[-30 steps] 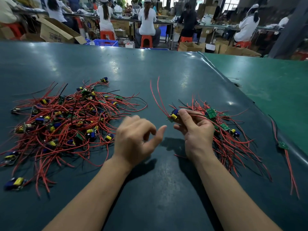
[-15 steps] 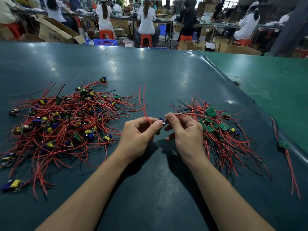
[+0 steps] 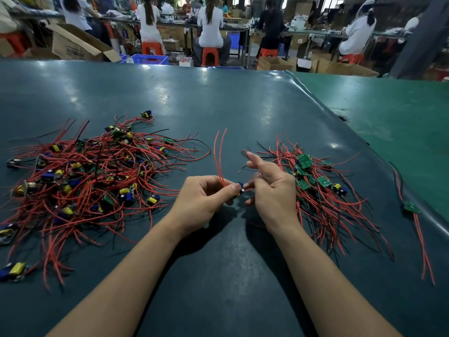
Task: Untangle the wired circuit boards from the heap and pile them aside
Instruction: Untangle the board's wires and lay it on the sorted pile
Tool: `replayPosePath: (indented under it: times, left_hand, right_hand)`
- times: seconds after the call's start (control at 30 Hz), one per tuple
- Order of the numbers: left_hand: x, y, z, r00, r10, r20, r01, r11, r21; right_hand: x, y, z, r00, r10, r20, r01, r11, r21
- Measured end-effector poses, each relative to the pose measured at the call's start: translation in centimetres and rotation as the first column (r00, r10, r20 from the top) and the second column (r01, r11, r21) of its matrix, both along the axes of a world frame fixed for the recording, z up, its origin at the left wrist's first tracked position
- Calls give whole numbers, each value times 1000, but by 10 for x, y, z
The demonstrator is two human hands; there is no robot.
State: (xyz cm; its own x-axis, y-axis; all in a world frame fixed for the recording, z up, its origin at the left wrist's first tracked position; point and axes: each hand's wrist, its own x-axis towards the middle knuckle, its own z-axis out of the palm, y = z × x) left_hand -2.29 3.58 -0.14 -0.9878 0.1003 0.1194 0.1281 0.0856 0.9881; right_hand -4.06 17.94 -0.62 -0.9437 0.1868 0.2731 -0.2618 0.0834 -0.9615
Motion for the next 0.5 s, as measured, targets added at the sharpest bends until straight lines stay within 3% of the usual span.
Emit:
replayPosePath:
  times: [0.17, 0.23, 0.37, 0.5]
  left_hand:
    - [-2, -5, 1, 999, 30, 43, -33, 996, 84]
    - [-1, -3, 2, 999, 8, 41, -11, 998, 61]
    - [-2, -5, 2, 999, -9, 54, 6, 998, 59]
    - [-2, -7, 2, 998, -27, 64, 21, 995, 99]
  right_hand:
    - [-5, 8, 0, 999, -20, 48, 27, 986, -164]
    - [-5, 8, -2, 999, -7, 51, 13, 992, -122]
    - [-7, 10, -4, 989, -151, -3, 151, 988, 43]
    - [-9, 14, -2, 984, -181, 10, 181, 981, -65]
